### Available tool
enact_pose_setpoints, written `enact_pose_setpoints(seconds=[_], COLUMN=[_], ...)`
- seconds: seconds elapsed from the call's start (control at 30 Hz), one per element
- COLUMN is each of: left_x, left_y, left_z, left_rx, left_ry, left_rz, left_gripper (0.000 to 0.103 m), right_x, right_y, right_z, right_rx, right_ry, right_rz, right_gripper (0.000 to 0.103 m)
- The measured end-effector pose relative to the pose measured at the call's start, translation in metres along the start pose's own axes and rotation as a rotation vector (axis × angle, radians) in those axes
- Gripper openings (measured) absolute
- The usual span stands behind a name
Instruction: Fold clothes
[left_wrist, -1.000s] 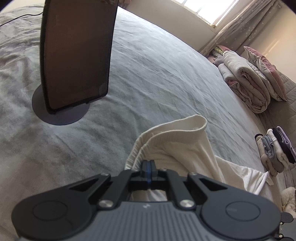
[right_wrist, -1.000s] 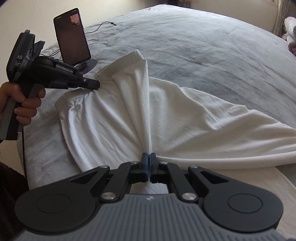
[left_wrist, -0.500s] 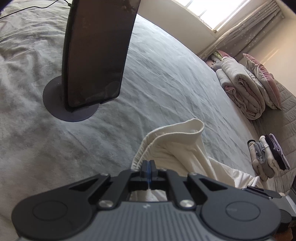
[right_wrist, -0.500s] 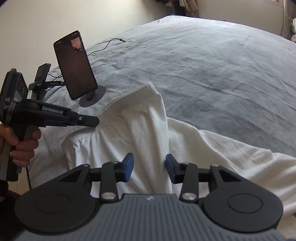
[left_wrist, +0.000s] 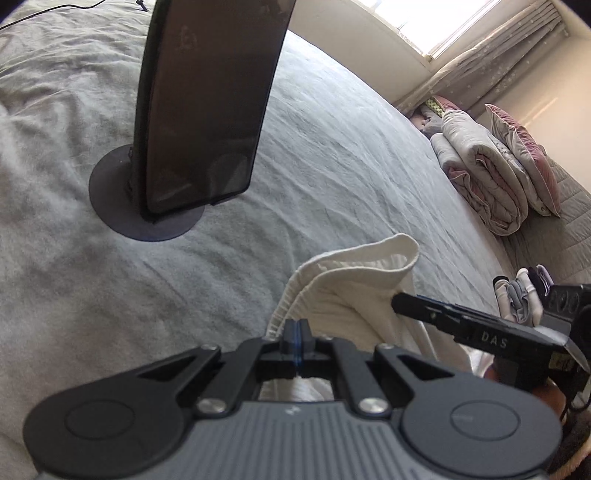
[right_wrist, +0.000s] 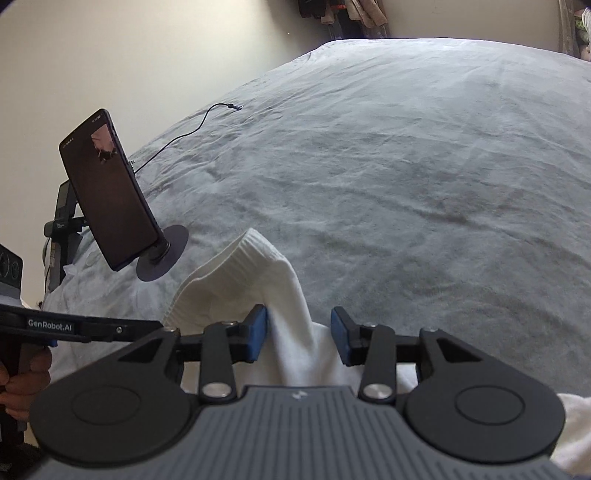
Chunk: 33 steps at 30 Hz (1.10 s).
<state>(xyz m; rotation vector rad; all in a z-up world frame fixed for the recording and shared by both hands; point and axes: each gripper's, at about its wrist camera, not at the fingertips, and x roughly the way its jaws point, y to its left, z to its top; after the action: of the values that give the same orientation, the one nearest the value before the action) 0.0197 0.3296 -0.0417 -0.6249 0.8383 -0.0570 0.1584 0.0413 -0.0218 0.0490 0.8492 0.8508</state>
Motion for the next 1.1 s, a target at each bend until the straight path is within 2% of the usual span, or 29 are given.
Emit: enact_pose_setpoints(seconds=[0.1, 0.13, 0.17, 0.2, 0.23, 0.37, 0.5, 0.63, 0.87, 0.93, 1.1], left_x=[0.000, -0.001, -0.001, -0.001, -0.001, -0.003, -0.004, -0.008, -0.016, -0.019, -0.033], left_y=[0.001, 0.001, 0.001, 0.002, 0.002, 0.005, 0.009, 0.012, 0.005, 0.006, 0.006], left_z=[0.000, 0.000, 0.000, 0.000, 0.000, 0.000, -0.001, -0.001, -0.006, -0.006, -0.008], left_rx=[0.002, 0.003, 0.003, 0.003, 0.001, -0.004, -0.005, -0.028, 0.006, 0.006, 0.016], left_ry=[-0.002, -0.002, -0.003, -0.003, -0.003, -0.007, -0.008, -0.004, -0.009, -0.013, -0.029], left_rz=[0.003, 0.004, 0.004, 0.004, 0.004, 0.012, 0.056, 0.045, 0.069, 0.077, 0.086], left_gripper=[0.002, 0.002, 0.002, 0.002, 0.002, 0.002, 0.002, 0.002, 0.003, 0.003, 0.005], right_x=[0.001, 0.000, -0.001, -0.003, -0.006, -0.022, -0.040, -0.050, -0.043, -0.035, -0.030], right_y=[0.002, 0.004, 0.007, 0.010, 0.015, 0.037, 0.067, 0.099, 0.150, 0.159, 0.149], right_z=[0.003, 0.003, 0.003, 0.003, 0.003, 0.001, -0.006, -0.021, -0.055, -0.065, -0.073], right_rx=[0.011, 0.010, 0.007, 0.000, -0.011, -0.087, -0.189, -0.303, -0.476, -0.524, -0.477], right_ry=[-0.026, -0.036, -0.043, -0.043, -0.045, -0.061, -0.055, -0.027, 0.058, 0.078, 0.088], right_rz=[0.050, 0.065, 0.082, 0.094, 0.098, 0.117, 0.138, 0.149, 0.193, 0.174, 0.136], right_gripper=[0.043, 0.039, 0.032, 0.013, 0.007, 0.005, 0.005, 0.005, 0.002, 0.002, 0.005])
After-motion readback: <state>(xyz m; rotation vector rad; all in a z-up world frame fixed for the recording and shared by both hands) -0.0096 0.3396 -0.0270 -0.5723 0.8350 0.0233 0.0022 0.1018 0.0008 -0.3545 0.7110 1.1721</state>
